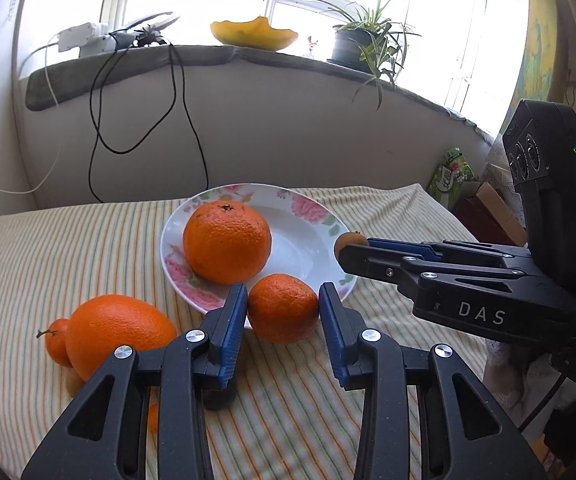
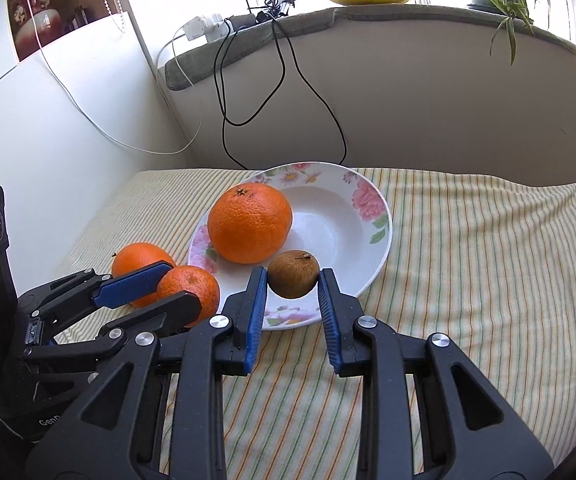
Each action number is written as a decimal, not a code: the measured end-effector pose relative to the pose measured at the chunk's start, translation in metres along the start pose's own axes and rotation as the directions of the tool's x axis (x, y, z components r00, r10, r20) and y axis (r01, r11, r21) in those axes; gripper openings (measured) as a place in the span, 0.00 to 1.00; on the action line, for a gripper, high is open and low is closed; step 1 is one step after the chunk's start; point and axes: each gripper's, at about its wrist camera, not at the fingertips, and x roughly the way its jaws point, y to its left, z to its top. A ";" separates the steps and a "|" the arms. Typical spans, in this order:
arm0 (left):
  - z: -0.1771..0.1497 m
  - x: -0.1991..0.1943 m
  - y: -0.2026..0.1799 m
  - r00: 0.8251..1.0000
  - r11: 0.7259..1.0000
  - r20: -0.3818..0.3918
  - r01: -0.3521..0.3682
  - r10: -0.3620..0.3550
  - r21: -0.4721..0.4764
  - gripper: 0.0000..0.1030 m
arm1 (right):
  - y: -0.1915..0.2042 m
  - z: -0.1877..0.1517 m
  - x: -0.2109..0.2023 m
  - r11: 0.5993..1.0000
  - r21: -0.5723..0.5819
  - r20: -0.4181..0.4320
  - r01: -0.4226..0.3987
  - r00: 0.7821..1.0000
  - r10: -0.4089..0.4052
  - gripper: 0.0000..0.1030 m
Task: Organize fruits
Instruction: 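Carry the kiwi with the right tool while the left tool carries the tangerine to the plate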
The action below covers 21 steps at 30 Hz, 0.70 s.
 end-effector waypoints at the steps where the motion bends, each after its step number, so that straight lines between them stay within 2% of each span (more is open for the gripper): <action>1: 0.001 0.003 0.000 1.000 1.000 -0.003 -0.003 0.003 0.000 0.34 | -0.001 0.001 0.003 1.000 -0.001 -0.002 0.003 1.000 -0.003 0.27; 21: 0.010 0.023 0.000 0.999 1.000 -0.031 0.005 -0.005 0.000 0.34 | -0.016 0.008 0.028 1.000 0.024 -0.028 0.001 1.000 0.000 0.27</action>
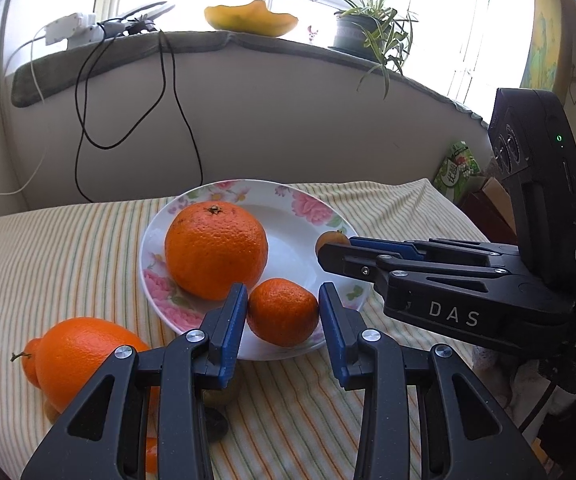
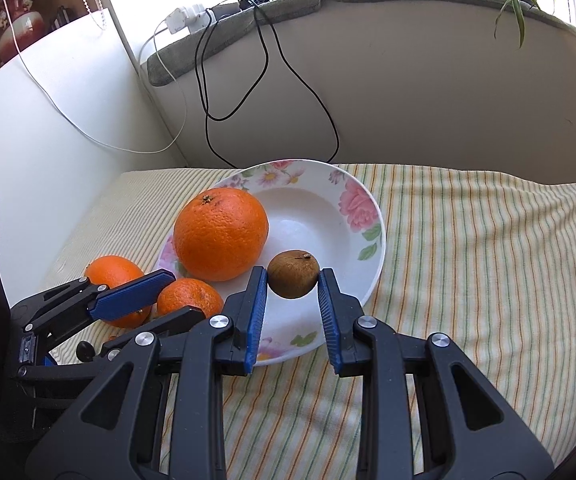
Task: Organize fruits
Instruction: 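Carry the kiwi with the right tool while the left tool carries the tangerine to the plate, then open the right tool releasing the kiwi while the left tool releases the tangerine in the plate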
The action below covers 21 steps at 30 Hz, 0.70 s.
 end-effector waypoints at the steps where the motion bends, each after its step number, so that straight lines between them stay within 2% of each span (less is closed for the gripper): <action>1: 0.000 0.001 0.000 1.000 1.000 0.000 0.000 0.000 -0.001 0.34 | 0.000 0.000 0.000 1.000 0.000 0.000 0.003 1.000 -0.003 0.27; 6: 0.001 -0.001 0.001 1.000 1.000 0.003 -0.001 0.001 -0.002 0.34 | 0.001 0.000 0.000 1.000 0.000 0.001 0.007 1.000 -0.007 0.27; 7: 0.001 -0.002 0.002 1.000 1.000 0.004 -0.002 0.002 -0.003 0.35 | 0.001 0.000 -0.001 1.000 -0.002 0.001 0.008 1.000 -0.008 0.30; 8: 0.001 -0.002 0.002 1.000 1.000 0.003 -0.002 0.002 -0.004 0.35 | 0.002 0.000 -0.001 1.000 -0.005 0.004 0.011 1.000 -0.011 0.33; 10: 0.000 -0.003 0.003 1.000 1.000 0.002 -0.004 0.004 -0.007 0.35 | 0.003 0.000 -0.004 1.000 -0.007 0.020 0.028 0.999 -0.028 0.57; 11: -0.001 -0.004 0.003 1.000 1.000 0.002 -0.006 0.006 -0.009 0.35 | 0.003 0.000 -0.006 0.999 -0.006 0.027 0.033 0.999 -0.033 0.60; 16: -0.004 -0.008 0.005 1.000 1.000 -0.001 -0.009 0.009 -0.020 0.36 | 0.003 0.000 -0.010 0.999 -0.002 0.028 0.036 0.999 -0.036 0.61; 21: -0.006 -0.015 0.004 1.000 1.000 0.006 -0.014 0.014 -0.024 0.46 | 0.005 -0.001 -0.018 0.999 0.003 0.039 0.040 0.998 -0.040 0.68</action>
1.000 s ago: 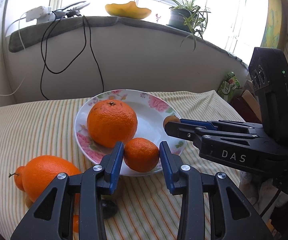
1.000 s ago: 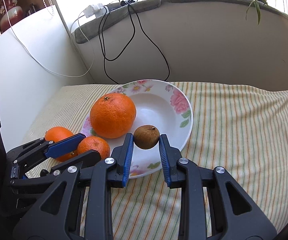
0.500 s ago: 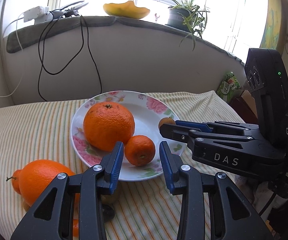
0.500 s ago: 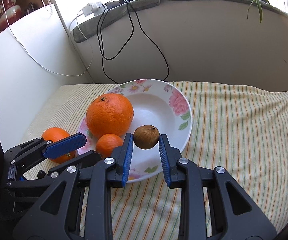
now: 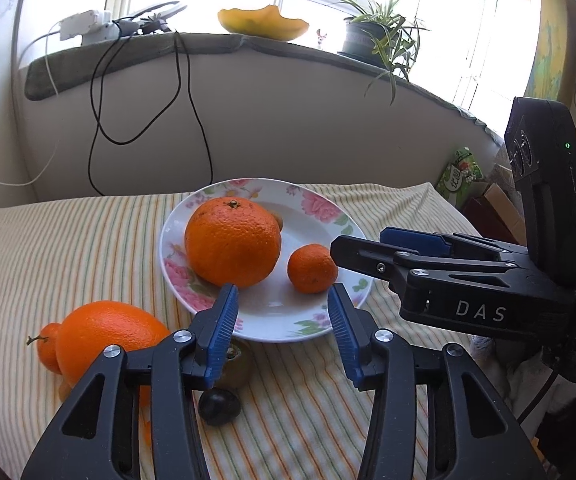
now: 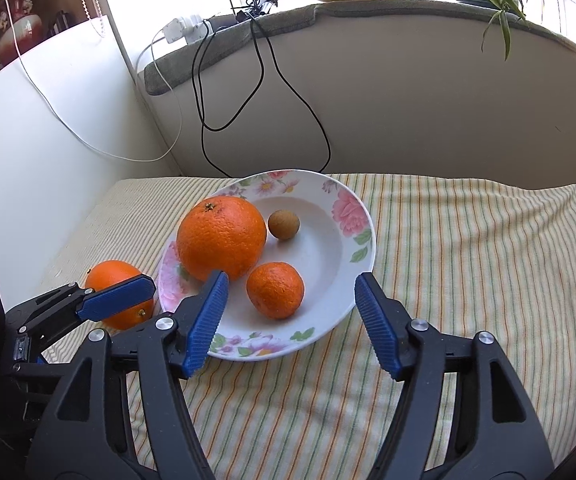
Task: Organize fruits
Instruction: 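Open the right tool releasing the kiwi while the left tool releases the tangerine in the plate, then move the right tool to a dark plum while the left tool approaches another plum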
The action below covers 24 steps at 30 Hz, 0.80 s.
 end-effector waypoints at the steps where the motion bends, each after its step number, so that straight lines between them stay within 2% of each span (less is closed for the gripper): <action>1: -0.001 -0.002 0.000 1.000 1.000 0.001 -0.004 0.004 0.000 0.51 | 0.001 0.000 -0.002 1.000 -0.001 0.003 0.002 1.000 -0.002 0.68; 2: -0.001 -0.003 0.000 1.000 1.000 0.002 -0.013 0.013 -0.002 0.60 | 0.002 0.000 -0.004 1.000 -0.001 0.006 0.004 1.000 -0.004 0.68; 8: -0.006 -0.018 0.005 0.999 0.999 0.012 -0.036 0.036 -0.010 0.74 | 0.007 -0.001 -0.016 1.000 0.004 0.023 0.001 1.000 -0.001 0.76; 15: -0.015 -0.039 0.019 0.997 0.997 0.022 -0.069 0.070 -0.036 0.77 | 0.023 -0.004 -0.029 1.000 -0.010 0.035 -0.018 0.999 0.018 0.81; 24: -0.030 -0.068 0.049 0.992 0.990 0.035 -0.121 0.124 -0.075 0.77 | 0.048 -0.008 -0.036 0.997 -0.037 0.030 -0.061 0.998 0.062 0.81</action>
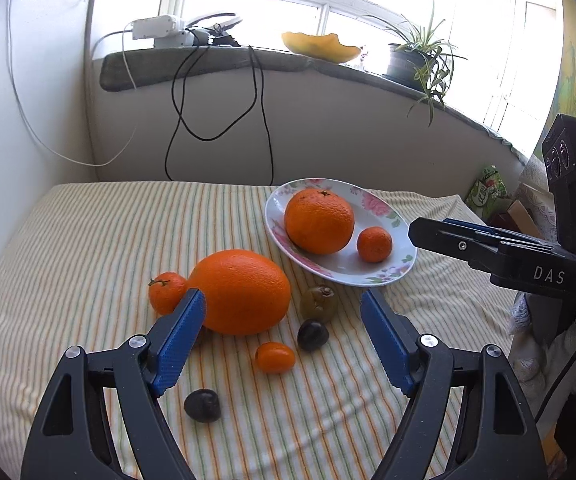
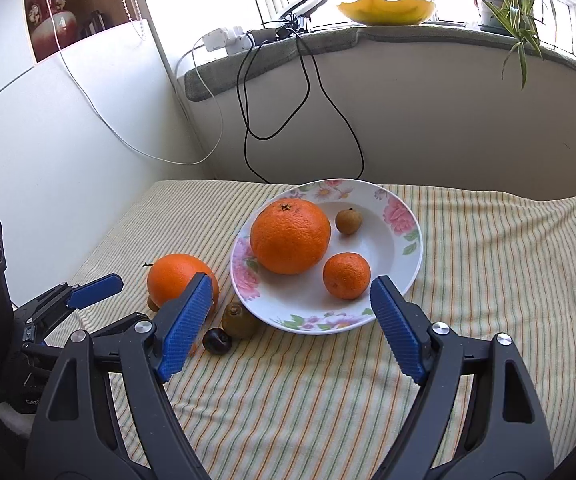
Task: Organize fruits
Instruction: 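Move the right tool to a dark plum while the left tool approaches another plum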
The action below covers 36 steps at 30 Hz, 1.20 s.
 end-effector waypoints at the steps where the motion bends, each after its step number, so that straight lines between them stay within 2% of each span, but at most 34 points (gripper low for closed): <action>1: -0.001 -0.002 0.003 1.000 1.000 0.001 -0.007 0.007 -0.002 0.78 | 0.003 0.000 0.000 1.000 0.000 -0.004 -0.008 1.000 0.008 0.81; 9: -0.011 -0.011 0.031 0.999 0.998 -0.004 -0.046 0.046 -0.045 0.78 | 0.024 -0.004 0.005 0.998 -0.024 -0.027 -0.059 0.998 0.058 0.81; 15: -0.019 -0.016 0.046 0.999 0.996 -0.010 -0.048 0.047 -0.075 0.77 | 0.037 -0.007 0.010 0.996 -0.034 -0.044 -0.087 0.995 0.085 0.81; 23: -0.046 -0.026 0.058 0.998 0.995 -0.043 -0.055 0.052 -0.083 0.77 | 0.047 -0.022 0.014 0.993 -0.054 -0.070 -0.103 0.993 0.099 0.81; 28: -0.063 -0.031 0.061 0.997 0.995 -0.061 -0.043 0.037 -0.093 0.75 | 0.052 -0.035 0.021 0.991 -0.075 -0.098 -0.109 0.990 0.102 0.81; 31: -0.066 -0.029 0.058 0.997 0.995 -0.071 -0.024 0.017 -0.096 0.68 | 0.052 -0.042 0.027 0.991 -0.068 -0.117 -0.118 0.987 0.109 0.81; 32: -0.066 -0.028 0.057 0.997 0.995 -0.075 -0.018 0.010 -0.095 0.66 | 0.051 -0.043 0.029 0.991 -0.064 -0.123 -0.119 0.986 0.111 0.79; 36: -0.068 -0.018 0.052 0.995 0.996 -0.099 0.009 -0.018 -0.090 0.60 | 0.049 -0.050 0.040 0.991 -0.045 -0.157 -0.122 0.981 0.114 0.62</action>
